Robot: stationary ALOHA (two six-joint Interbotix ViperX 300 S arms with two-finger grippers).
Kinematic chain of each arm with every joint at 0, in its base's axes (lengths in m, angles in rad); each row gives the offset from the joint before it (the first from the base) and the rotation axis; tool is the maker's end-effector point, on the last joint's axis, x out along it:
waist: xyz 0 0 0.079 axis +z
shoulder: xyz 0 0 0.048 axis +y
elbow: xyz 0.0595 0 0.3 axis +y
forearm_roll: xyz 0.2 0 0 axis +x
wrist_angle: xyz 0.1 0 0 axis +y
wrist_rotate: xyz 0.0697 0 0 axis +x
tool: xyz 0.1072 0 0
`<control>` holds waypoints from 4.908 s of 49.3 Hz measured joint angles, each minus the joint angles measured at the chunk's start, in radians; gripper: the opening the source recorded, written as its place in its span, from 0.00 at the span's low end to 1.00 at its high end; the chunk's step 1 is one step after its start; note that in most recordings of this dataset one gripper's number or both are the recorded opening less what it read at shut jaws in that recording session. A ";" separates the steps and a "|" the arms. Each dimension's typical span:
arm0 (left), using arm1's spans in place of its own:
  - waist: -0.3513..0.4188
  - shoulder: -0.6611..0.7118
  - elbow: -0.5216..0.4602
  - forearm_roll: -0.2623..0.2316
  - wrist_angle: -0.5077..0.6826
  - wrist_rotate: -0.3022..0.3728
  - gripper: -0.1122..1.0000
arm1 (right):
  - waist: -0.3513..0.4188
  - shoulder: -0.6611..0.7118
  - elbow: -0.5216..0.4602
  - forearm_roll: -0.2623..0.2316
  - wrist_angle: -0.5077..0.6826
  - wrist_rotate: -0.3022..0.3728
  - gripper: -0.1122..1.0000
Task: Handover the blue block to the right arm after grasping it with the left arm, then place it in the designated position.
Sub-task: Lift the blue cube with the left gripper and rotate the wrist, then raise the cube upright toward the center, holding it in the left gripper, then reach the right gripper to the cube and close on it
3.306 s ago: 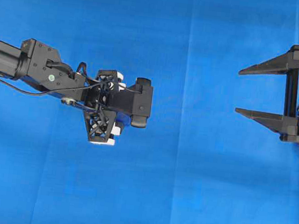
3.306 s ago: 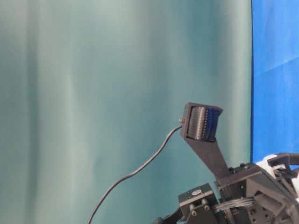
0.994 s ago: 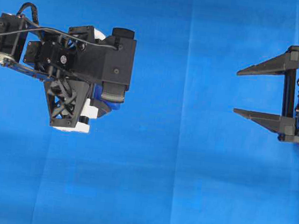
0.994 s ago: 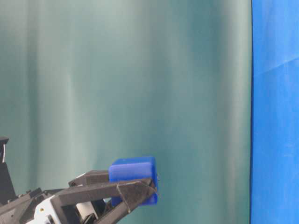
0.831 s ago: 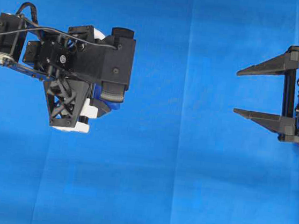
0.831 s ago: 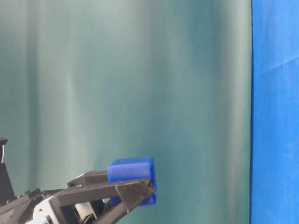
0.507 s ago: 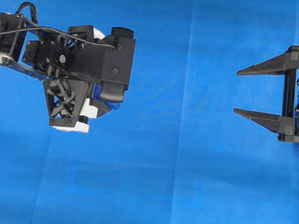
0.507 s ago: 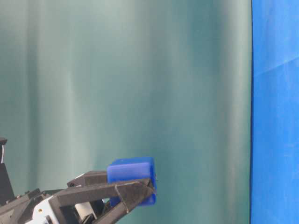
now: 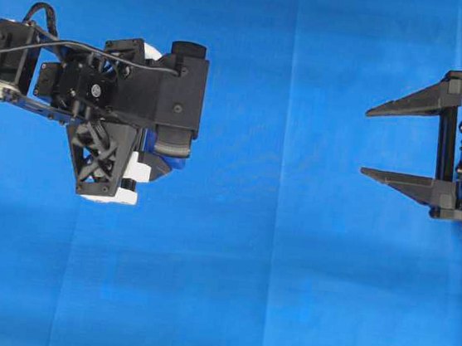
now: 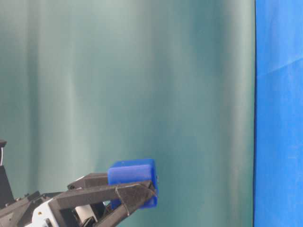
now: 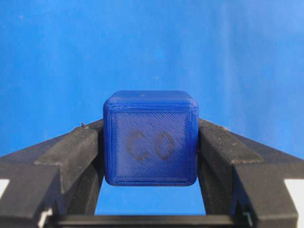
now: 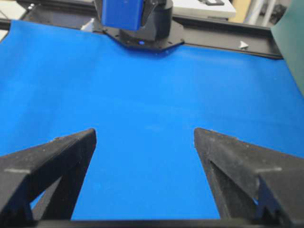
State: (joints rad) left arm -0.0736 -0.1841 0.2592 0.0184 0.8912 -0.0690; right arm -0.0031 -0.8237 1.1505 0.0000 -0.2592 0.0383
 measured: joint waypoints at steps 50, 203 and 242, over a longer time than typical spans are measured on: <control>0.009 -0.193 0.373 0.012 -0.845 0.005 0.53 | 0.000 -0.002 -0.002 -0.002 -0.003 0.000 0.98; 0.028 -0.298 0.482 -0.002 -1.072 0.074 0.53 | 0.000 -0.049 -0.098 -0.617 0.011 -0.798 0.95; 0.032 -0.298 0.486 -0.003 -1.072 0.074 0.54 | 0.000 0.089 -0.192 -0.614 0.005 -0.796 0.95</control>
State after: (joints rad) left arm -0.0414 -0.4817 0.7455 0.0153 -0.1810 0.0046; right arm -0.0031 -0.7348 0.9587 -0.6136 -0.2546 -0.7578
